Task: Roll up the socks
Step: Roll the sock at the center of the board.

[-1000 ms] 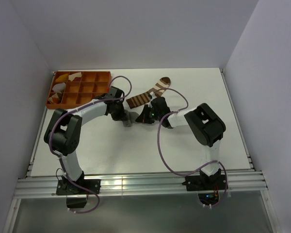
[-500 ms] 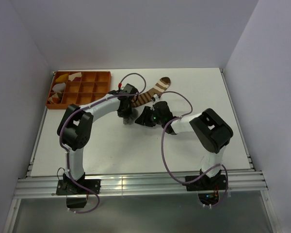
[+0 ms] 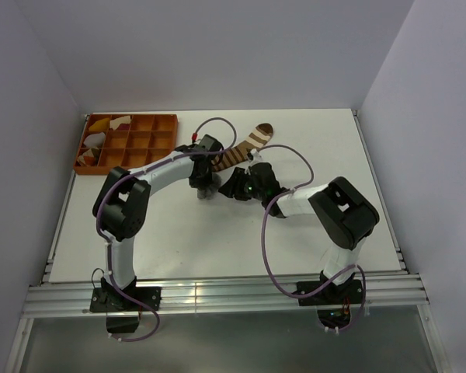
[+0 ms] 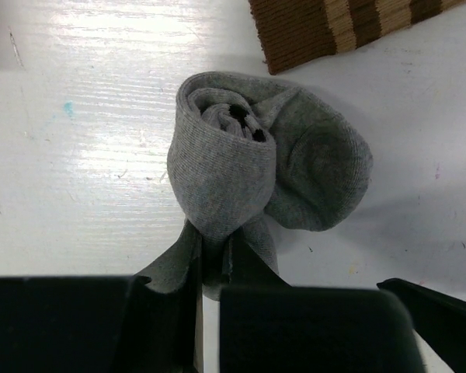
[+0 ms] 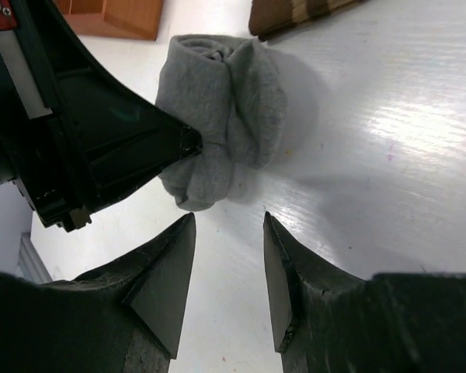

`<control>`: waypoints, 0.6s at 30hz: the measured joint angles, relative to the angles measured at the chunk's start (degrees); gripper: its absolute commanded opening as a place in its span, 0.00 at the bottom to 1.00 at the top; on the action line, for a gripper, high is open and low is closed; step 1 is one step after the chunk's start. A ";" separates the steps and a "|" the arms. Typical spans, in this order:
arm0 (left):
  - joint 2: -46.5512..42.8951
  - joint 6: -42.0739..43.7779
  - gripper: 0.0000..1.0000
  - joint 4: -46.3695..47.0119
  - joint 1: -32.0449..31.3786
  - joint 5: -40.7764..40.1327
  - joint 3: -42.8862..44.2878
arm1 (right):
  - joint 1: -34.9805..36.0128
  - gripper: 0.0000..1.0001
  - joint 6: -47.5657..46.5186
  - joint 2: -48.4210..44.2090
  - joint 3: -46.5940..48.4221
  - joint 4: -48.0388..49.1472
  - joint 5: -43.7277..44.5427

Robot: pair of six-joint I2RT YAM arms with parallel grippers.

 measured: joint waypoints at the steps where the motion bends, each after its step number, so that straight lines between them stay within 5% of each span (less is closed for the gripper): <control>1: -0.07 0.13 0.00 0.11 0.09 0.31 -0.07 | -0.02 0.47 -0.04 -0.13 0.00 -0.17 0.33; 18: -2.75 0.66 0.00 4.81 3.37 7.32 -4.33 | -0.26 0.46 -1.64 6.58 19.39 -10.88 2.10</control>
